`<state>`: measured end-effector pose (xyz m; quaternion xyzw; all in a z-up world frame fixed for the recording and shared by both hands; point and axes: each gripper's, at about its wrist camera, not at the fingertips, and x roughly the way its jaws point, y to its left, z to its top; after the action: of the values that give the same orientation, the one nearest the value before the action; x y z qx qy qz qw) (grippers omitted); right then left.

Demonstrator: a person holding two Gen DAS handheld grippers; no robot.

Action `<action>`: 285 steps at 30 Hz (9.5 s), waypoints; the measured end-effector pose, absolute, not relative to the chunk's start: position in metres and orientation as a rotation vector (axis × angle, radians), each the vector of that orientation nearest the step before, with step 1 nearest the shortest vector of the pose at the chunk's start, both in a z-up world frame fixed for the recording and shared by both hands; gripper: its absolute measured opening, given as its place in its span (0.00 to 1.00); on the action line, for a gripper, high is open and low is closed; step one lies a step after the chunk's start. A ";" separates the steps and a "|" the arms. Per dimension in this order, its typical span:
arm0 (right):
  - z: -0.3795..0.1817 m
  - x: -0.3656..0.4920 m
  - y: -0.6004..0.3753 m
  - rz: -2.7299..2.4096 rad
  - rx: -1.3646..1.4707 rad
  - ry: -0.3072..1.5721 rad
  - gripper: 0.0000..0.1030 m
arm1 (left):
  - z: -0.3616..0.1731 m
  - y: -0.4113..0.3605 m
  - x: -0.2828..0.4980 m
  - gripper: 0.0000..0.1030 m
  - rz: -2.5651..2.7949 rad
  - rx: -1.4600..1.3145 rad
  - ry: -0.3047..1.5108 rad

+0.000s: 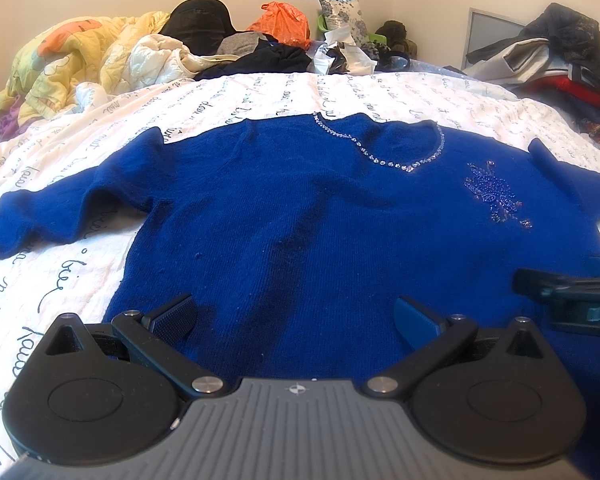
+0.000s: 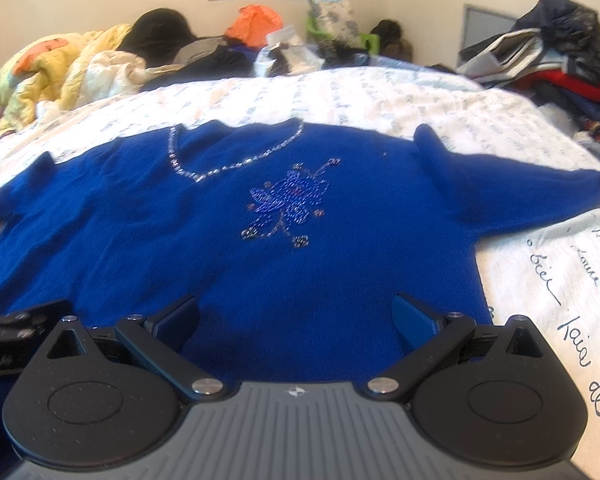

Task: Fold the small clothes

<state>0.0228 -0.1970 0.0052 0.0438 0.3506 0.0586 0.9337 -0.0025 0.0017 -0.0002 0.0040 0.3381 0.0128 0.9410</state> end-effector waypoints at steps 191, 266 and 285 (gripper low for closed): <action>0.004 0.226 -0.333 0.164 0.428 0.823 0.85 | 0.073 0.090 0.116 0.93 0.156 -0.185 0.536; 0.041 0.194 -0.061 0.917 0.510 0.978 0.88 | 0.023 0.345 -0.023 0.96 0.387 -1.031 0.470; 0.033 0.153 -0.231 0.733 0.871 0.845 0.89 | 0.112 0.155 0.067 0.06 0.183 -0.615 0.531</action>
<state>0.1533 -0.2313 0.0333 0.4001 0.3879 0.3367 0.7590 0.0674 0.1545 0.1120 -0.2985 0.2579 0.0890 0.9146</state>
